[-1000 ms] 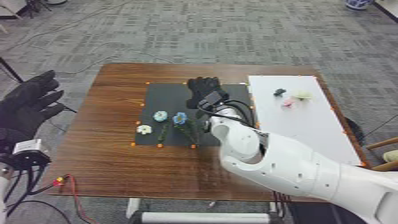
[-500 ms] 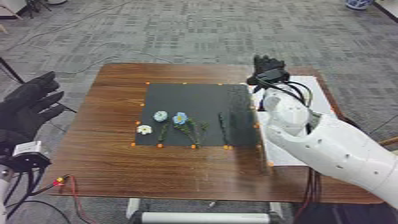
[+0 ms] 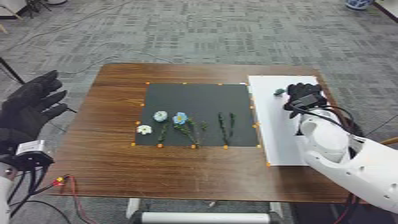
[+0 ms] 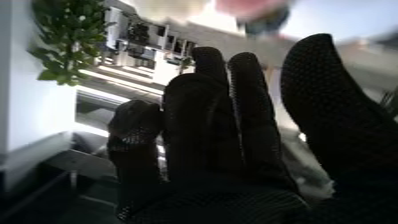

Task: Arrange flowers

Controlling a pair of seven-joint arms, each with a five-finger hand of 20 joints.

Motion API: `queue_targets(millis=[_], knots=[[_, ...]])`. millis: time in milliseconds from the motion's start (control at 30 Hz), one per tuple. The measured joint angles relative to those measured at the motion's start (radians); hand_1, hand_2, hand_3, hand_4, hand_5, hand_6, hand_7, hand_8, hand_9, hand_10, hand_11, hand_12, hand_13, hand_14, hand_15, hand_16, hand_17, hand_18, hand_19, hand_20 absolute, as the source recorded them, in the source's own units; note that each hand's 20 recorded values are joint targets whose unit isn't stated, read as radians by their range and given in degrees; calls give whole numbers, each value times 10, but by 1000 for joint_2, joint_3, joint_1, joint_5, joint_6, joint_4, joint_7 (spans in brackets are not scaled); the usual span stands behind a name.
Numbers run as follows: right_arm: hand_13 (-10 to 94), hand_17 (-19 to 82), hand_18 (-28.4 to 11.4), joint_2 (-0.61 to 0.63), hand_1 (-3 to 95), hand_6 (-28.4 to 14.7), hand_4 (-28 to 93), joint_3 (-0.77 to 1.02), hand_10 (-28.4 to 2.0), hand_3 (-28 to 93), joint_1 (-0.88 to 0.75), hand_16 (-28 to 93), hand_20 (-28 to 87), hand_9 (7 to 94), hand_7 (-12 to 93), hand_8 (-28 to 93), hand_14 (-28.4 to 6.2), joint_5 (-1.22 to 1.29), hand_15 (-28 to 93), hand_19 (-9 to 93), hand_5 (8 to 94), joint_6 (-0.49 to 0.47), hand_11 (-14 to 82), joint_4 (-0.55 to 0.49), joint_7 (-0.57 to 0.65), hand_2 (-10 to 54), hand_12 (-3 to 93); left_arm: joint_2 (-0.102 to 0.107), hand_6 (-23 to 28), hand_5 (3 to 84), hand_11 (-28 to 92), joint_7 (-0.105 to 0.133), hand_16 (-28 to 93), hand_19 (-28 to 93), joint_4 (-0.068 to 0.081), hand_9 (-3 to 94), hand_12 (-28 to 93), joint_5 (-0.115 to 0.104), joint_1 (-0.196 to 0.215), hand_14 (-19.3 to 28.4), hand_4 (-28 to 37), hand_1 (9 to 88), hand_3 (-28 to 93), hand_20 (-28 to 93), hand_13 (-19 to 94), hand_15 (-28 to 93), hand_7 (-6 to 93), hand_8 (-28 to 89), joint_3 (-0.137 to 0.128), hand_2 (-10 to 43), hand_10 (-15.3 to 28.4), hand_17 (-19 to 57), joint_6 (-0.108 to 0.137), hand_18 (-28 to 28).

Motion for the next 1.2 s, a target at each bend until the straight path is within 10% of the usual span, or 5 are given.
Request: queue_targets(millis=[233, 500, 933, 1200], knots=[[587, 327, -200, -6, 387, -6, -283, -86, -80, 849, 37, 292, 561, 531, 237, -144, -81, -6, 819, 899, 485, 46, 200, 72, -21, -95, 174, 4, 12, 196, 179, -1, -50, 367, 1, 151, 189, 0, -5, 116, -283, 232, 675, 113, 48, 406, 203, -99, 5, -20, 85, -132, 0, 181], [651, 355, -195, -17, 470, 34, -283, -122, -52, 766, 70, 319, 562, 771, 417, -54, -61, -8, 796, 905, 645, 124, 163, 97, -43, -95, 449, 6, 13, 197, 180, 0, -50, 367, 0, 151, 189, 0, -4, 116, -283, 232, 675, 114, 49, 406, 203, -98, 5, -19, 85, -132, 0, 181], [709, 397, -202, -28, 518, 30, -283, -95, -30, 813, 55, 366, 563, 863, 408, 0, -47, -8, 776, 919, 770, 118, 206, 98, -96, -95, 523, 4, 13, 197, 183, -1, -50, 367, -1, 152, 188, 1, 2, 117, -283, 232, 673, 113, 49, 406, 204, -99, 0, -18, 86, -132, 0, 181], [715, 403, -201, -24, 522, 22, -283, -108, -34, 817, 54, 381, 562, 866, 395, 9, -44, -28, 774, 924, 779, 368, 203, 85, -88, -95, 530, -5, 13, 197, 181, 0, -51, 367, -5, 152, 187, 1, 13, 117, -283, 232, 676, 114, 48, 406, 204, -99, -7, -19, 85, -132, 1, 181]])
